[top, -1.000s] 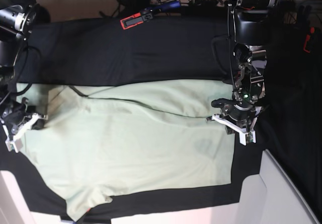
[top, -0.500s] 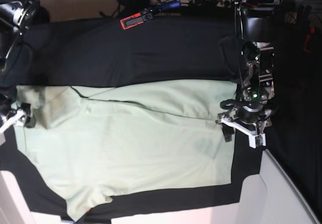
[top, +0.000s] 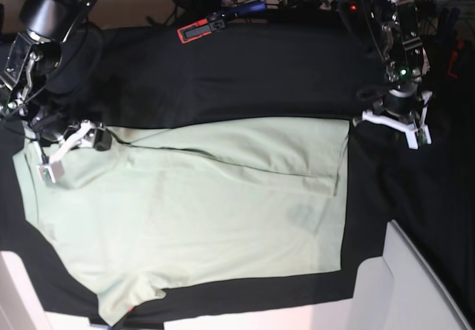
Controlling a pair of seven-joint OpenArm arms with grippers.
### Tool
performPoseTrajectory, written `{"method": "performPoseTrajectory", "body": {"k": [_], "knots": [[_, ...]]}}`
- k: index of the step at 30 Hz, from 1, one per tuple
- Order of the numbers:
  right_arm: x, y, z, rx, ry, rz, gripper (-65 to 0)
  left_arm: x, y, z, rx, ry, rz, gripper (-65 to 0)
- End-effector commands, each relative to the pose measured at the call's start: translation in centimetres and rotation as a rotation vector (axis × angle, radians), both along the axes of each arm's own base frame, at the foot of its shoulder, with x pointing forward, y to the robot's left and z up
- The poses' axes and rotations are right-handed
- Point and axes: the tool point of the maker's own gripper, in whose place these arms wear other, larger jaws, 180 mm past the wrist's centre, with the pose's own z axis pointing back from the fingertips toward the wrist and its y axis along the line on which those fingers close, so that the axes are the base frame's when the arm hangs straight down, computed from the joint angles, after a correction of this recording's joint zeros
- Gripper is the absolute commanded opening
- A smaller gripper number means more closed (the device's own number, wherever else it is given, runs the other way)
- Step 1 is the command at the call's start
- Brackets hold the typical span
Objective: Fold the T-shirt properly
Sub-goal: 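Open both grippers and raise them off the shirt, then grasp the folded edge near the sleeve with the right gripper and drag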
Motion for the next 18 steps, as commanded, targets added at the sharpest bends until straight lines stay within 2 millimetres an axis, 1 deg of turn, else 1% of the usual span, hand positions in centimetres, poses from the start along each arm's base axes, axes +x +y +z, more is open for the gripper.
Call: {"method": "performPoseTrajectory", "body": {"k": [1, 3, 6, 9, 12, 16, 18], "knots": [[0.9, -0.4, 0.9, 0.003, -0.043, -0.010, -22.9, 0.1, 0.9, 1.1, 0.029, -0.033, 0.010, -65.0], [0.7, -0.2, 0.2, 0.021, -0.025, -0.012, -22.9, -1.2, 1.1, 0.3, 0.031, 0.001, 0.010, -65.0], [0.9, 0.2, -0.4, 0.043, -0.015, -0.015, -22.9, -2.8, 0.8, -0.8, 0.028, 0.041, 0.003, -65.0], [0.9, -0.4, -0.6, 0.060, -0.030, -0.055, -22.9, -3.9, 0.8, -1.4, 0.028, 0.066, 0.002, -65.0], [0.9, -0.3, -1.2, 0.081, -0.014, -0.064, -22.9, -4.1, 0.8, -1.5, 0.028, 0.071, 0.002, -65.0], [1.0, 0.3, -2.0, 0.113, 0.009, -0.065, -22.9, -4.1, 0.6, -1.6, 0.025, 0.074, 0.001, -65.0], [1.3, 0.5, -2.1, 0.123, 0.011, -0.064, -22.9, -4.1, 0.6, -1.6, 0.023, 0.074, 0.001, -65.0]]}}
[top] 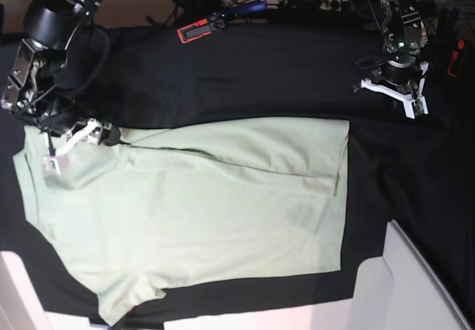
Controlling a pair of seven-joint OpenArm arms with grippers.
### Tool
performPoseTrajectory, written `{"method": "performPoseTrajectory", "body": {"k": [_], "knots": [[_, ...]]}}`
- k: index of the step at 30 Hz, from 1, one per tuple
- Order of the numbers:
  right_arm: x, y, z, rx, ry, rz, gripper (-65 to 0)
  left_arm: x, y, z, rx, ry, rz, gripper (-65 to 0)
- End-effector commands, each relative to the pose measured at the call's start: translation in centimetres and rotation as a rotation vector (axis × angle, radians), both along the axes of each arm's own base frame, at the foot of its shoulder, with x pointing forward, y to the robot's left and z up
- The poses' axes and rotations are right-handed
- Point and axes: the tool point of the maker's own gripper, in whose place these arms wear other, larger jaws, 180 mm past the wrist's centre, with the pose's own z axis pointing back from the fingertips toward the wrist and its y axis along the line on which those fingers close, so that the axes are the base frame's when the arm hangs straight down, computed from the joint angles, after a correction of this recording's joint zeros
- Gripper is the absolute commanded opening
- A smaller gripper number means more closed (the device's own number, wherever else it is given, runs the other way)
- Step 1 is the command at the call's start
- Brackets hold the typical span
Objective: Fold the T-shirt properly
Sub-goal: 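Grasp the folded edge near the sleeve with the right gripper and drag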
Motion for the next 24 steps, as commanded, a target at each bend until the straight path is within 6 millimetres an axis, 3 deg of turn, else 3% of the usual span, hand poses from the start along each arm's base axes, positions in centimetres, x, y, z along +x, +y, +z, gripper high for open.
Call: {"method": "performPoseTrajectory", "body": {"k": [1, 12, 14, 18, 21, 24], "knots": [[1.6, -0.3, 1.1, 0.006, -0.048, -0.005, -22.9, 0.7, 0.5, 1.0, 0.022, -0.034, -0.002, -65.0], [1.3, 0.3, 0.5, 0.024, -0.029, 0.001, -25.1, 0.6, 0.6, 1.0, 0.022, -0.032, 0.000, -65.0], [1.3, 0.3, 0.5, 0.023, -0.029, 0.002, -35.0, 0.6, 0.5, 0.9, 0.022, -0.031, -0.002, -65.0], [1.8, 0.4, 0.7, 0.023, -0.035, 0.006, -65.0, 0.5, 0.5, 0.9, 0.021, -0.030, -0.001, -65.0], [2.1, 0.4, 0.9, 0.023, -0.041, 0.008, -62.8, 0.5, 0.5, 0.9, 0.021, -0.030, -0.001, -65.0], [3.1, 0.4, 1.6, 0.021, -0.061, 0.010, -65.0, 0.5, 0.6, 0.9, 0.022, -0.030, 0.002, -65.0]]}}
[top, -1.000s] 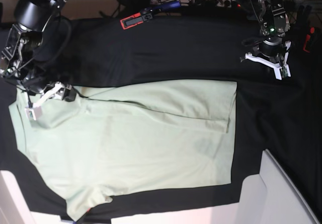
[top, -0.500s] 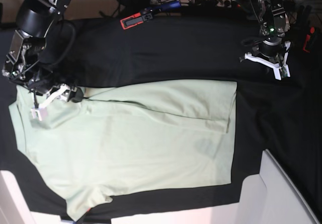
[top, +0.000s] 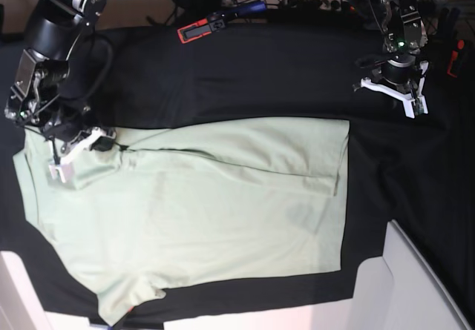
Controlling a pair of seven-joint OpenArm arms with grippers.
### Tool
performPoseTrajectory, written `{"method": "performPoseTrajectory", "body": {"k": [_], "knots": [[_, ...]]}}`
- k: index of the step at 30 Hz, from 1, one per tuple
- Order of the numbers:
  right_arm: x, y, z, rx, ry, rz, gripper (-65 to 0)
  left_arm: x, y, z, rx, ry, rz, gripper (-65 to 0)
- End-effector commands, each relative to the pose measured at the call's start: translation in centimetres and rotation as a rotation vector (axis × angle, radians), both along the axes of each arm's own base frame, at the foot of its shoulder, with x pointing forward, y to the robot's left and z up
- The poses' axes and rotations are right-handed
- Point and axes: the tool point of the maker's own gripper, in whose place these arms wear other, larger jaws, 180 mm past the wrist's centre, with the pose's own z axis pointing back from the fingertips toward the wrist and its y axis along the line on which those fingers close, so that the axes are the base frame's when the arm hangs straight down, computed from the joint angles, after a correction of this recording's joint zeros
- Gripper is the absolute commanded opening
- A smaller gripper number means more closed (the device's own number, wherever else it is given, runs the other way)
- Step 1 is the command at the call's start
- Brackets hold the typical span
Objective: Fold the T-shirt properly
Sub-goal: 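Grasp the folded edge near the sleeve with the right gripper and drag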
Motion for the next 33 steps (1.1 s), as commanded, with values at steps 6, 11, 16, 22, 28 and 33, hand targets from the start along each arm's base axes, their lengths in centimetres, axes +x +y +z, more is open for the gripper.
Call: {"method": "performPoseTrajectory", "body": {"k": [6, 11, 16, 22, 28, 33], "knots": [[3.9, -0.9, 3.1, -0.013, -0.106, -0.002, -65.0, 0.6, 0.5, 0.9, 0.020, -0.032, -0.001, -65.0], [5.7, -1.2, 3.7, 0.000, -0.107, -0.036, -65.0, 0.6, 0.5, 0.9, 0.020, -0.032, -0.001, -65.0], [7.4, 0.2, 4.5, -0.021, -0.120, 0.042, -65.0, 0.6, 0.5, 0.9, 0.020, -0.032, -0.001, -65.0], [9.9, 2.4, 6.4, -0.043, -0.197, 0.114, -65.0, 0.6, 0.5, 0.9, 0.020, -0.032, -0.001, -65.0], [11.7, 2.9, 7.7, -0.092, -0.241, 0.137, -65.0, 0.6, 0.5, 0.9, 0.020, -0.032, -0.001, -65.0], [12.0, 2.8, 6.7, -0.080, -0.201, 0.145, -63.0, 0.6, 0.5, 0.9, 0.020, -0.031, -0.001, -65.0]]}}
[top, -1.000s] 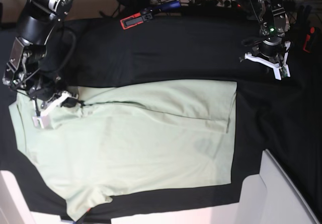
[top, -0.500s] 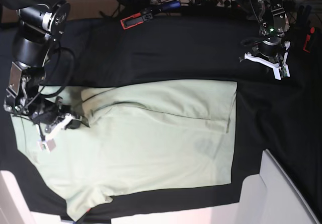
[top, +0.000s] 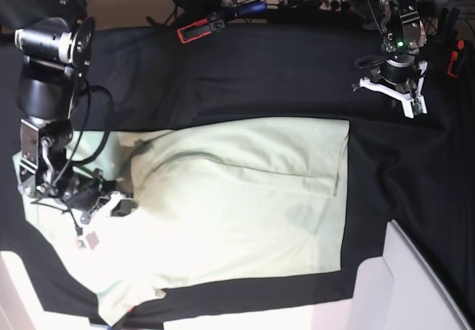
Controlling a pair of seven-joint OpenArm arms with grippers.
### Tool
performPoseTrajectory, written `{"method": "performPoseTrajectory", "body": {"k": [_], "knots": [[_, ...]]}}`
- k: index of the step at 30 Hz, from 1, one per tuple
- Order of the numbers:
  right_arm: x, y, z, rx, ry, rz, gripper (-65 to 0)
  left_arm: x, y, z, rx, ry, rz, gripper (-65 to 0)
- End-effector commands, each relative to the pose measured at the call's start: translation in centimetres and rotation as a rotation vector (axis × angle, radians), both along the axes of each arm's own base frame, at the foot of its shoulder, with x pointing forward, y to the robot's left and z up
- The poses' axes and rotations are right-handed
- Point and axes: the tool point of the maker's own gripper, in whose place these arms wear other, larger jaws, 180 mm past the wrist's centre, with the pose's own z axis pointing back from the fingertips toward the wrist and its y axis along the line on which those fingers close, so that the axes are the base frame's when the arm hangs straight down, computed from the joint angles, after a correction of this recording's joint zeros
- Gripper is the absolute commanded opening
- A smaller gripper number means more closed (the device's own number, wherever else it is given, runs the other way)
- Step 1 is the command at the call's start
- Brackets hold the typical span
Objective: Fold the T-shirt properly
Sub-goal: 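Grasp the folded edge near the sleeve with the right gripper and drag, then lower the left gripper and grasp the folded shirt edge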
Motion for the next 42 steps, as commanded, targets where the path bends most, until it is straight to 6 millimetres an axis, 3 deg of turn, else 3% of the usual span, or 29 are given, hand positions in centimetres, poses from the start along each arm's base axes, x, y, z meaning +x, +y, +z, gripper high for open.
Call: {"method": "performPoseTrajectory", "body": {"k": [1, 5, 7, 9, 12, 17, 20, 26, 30, 42], "knots": [[1.5, -0.9, 1.5, -0.001, -0.043, -0.010, -59.8, 0.6, 0.6, 1.0, 0.022, -0.035, -0.001, -65.0], [1.4, -0.9, 1.5, 0.003, -0.047, 0.002, -31.0, 0.7, 0.5, 1.0, 0.018, -0.036, 0.000, -65.0], [1.4, -2.1, 2.5, -0.011, -0.092, 0.010, -17.4, 0.7, 0.5, 1.0, 0.015, -0.037, 0.000, -65.0], [1.5, -4.4, 4.1, -0.008, -0.155, -0.040, -16.5, 0.6, 0.1, 0.8, 0.005, -0.036, 0.002, -65.0], [0.2, -10.3, 5.9, -0.004, -0.213, -0.230, -16.5, 0.6, -0.1, 0.7, 0.006, -0.033, -0.002, -65.0], [-6.2, -18.6, 2.6, 0.077, -0.066, -0.615, -16.4, 0.6, -0.3, 0.6, -0.003, -0.035, 0.002, -65.0], [-9.5, -20.3, 0.8, 0.090, -0.022, -0.703, -16.4, 0.6, -0.4, 0.6, -0.008, -0.037, 0.003, -64.0], [-13.0, -20.5, -2.6, 0.172, 0.066, -0.792, -15.8, 0.6, -0.4, 0.6, -0.008, -0.037, 0.003, -49.2], [-13.3, -18.7, -4.7, 0.246, 0.121, -0.792, -15.7, 0.0, -0.4, 0.4, -0.007, -0.026, 0.003, -47.4], [-10.4, -16.7, -5.6, 0.355, 0.101, -0.802, -16.4, 0.0, -0.1, 0.5, -0.001, -0.025, 0.002, -47.2]]}}
